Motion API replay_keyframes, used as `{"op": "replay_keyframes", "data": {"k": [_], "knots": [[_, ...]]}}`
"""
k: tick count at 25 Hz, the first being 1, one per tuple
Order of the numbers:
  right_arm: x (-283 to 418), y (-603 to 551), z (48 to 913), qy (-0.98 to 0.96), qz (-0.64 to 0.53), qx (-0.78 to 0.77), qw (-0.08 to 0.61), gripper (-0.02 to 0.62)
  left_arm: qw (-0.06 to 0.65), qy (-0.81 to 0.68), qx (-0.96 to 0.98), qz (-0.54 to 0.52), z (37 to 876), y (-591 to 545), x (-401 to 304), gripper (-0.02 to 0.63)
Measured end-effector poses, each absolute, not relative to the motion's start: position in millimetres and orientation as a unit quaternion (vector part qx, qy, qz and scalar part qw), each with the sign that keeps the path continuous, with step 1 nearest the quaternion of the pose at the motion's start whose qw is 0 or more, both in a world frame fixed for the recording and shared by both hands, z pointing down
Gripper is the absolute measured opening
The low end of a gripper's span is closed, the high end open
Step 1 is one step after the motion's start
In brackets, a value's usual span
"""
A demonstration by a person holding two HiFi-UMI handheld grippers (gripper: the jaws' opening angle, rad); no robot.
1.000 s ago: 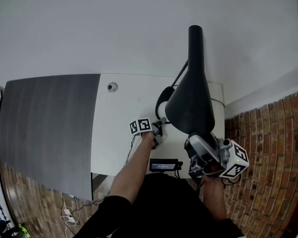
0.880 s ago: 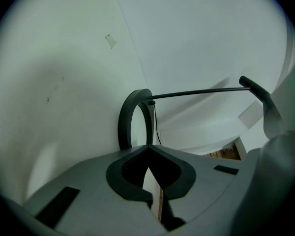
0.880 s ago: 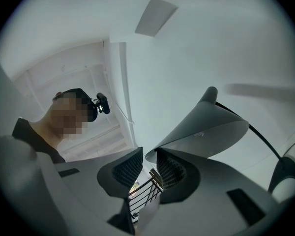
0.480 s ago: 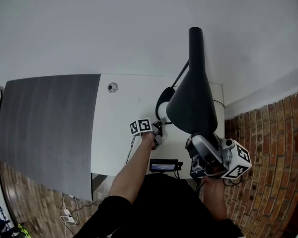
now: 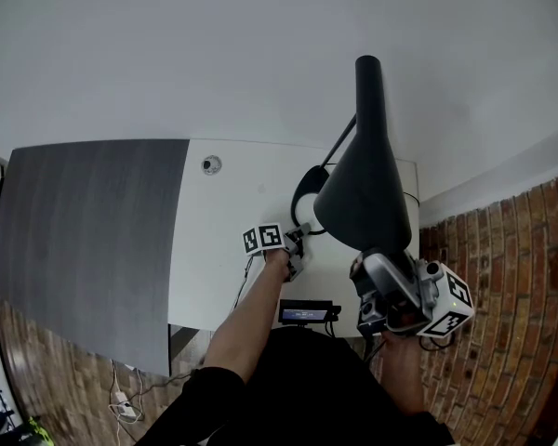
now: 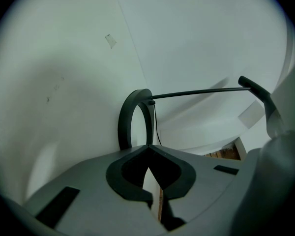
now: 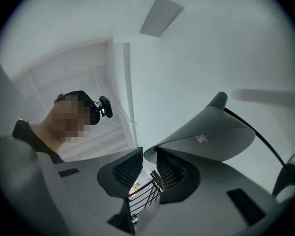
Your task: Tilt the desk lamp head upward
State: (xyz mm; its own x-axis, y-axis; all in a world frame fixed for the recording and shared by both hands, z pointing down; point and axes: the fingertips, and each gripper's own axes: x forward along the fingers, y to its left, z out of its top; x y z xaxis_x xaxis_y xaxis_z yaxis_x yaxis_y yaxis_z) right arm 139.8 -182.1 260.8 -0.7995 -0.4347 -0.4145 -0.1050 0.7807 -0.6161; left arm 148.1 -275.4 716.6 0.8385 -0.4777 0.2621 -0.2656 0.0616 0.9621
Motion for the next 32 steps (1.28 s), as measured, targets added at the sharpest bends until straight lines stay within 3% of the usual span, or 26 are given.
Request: {"op": "replay_keyframes", "data": {"k": [32], "knots": [[143.5, -186.1, 233.6, 0.9, -0.29, -0.15, 0.29, 0.093, 0.673, -0.277, 0.681, -0.076, 716.0, -273.9, 150.6, 0.009]]}}
